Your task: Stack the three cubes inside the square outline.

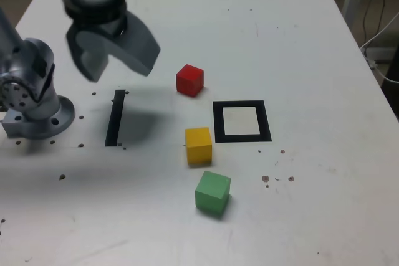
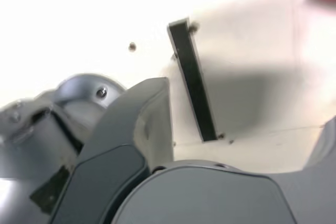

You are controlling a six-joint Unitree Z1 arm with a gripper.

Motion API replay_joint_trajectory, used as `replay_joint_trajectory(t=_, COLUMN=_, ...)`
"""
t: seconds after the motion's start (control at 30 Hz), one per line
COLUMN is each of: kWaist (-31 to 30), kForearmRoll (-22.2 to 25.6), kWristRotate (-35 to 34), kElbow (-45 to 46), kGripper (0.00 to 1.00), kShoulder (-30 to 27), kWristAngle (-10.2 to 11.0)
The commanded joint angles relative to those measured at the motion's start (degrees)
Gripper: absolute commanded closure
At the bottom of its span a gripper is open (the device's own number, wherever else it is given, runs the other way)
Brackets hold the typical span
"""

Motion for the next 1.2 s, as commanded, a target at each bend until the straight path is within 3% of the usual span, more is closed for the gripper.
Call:
replay_joint_trajectory(t=0.0, kWaist=1.37, kForearmRoll=0.07, kWristRotate=2.15, kElbow=-1.15, kGripper=0.02, kShoulder=1.3, kWristAngle=0.58)
replay_joint_trajectory(t=0.17, kWaist=3.48, kForearmRoll=0.55, kWristRotate=6.46, kElbow=-5.88, kGripper=0.03, kShoulder=6.35, kWristAngle=1.41)
replay_joint_trajectory(t=0.47, kWaist=4.75, kForearmRoll=-0.63, kWristRotate=8.07, kElbow=-14.01, kGripper=0.06, kShoulder=15.72, kWristAngle=2.15)
replay_joint_trajectory(t=0.83, kWaist=5.61, kForearmRoll=-7.98, kWristRotate=10.37, kElbow=-11.26, kGripper=0.12, kShoulder=23.96, kWristAngle=2.38)
replay_joint_trajectory(t=1.17, kWaist=5.91, kForearmRoll=-10.72, kWristRotate=11.25, kElbow=-9.83, kGripper=0.35, kShoulder=25.26, kWristAngle=3.81)
